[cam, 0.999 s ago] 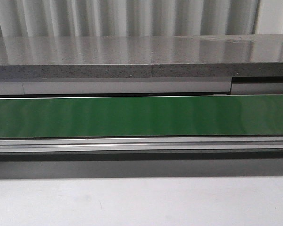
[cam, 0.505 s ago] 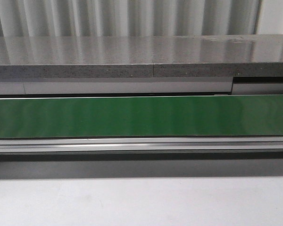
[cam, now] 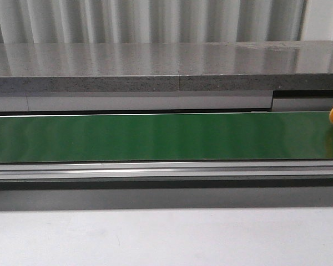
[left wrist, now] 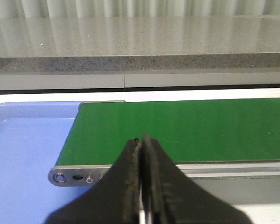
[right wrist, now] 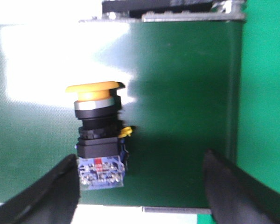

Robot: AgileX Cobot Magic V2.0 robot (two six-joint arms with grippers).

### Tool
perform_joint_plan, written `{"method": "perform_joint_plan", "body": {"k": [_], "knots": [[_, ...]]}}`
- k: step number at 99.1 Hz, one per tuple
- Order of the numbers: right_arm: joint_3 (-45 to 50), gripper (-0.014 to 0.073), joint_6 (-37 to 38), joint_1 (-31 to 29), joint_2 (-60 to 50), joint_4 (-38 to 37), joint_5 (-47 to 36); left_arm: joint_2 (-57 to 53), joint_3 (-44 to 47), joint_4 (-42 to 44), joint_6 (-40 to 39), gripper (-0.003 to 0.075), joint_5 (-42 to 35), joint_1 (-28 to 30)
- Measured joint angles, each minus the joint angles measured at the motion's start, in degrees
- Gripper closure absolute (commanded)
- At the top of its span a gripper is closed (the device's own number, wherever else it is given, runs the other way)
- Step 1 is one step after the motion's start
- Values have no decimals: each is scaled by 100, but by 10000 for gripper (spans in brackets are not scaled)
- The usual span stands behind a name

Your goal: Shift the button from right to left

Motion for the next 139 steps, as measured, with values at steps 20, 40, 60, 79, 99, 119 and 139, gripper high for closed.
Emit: {"method": "perform_joint_plan", "body": {"k": [20,40,60,79,99,119,139], "knots": [[0,641,-21,417,-806,0,32,0,0,0,0,740,0,0],[269,659,-21,1061,-1749,20,47,0,0,0,0,740,0,0],[1086,659,-24,1468,-2841,43,-370,0,0,0,0,740,0,0],[1989,659,-24,1615,-4030,191,-954,0,0,0,0,740,0,0],[2888,659,-34,1615,-5242,233,-1358,0,0,0,0,740,0,0],[3492,659,-34,1615,-6453,237,-1647,0,0,0,0,740,0,0],[4063,659,-45,1615,-7510,334,-1890,0,0,0,0,740,0,0]]}}
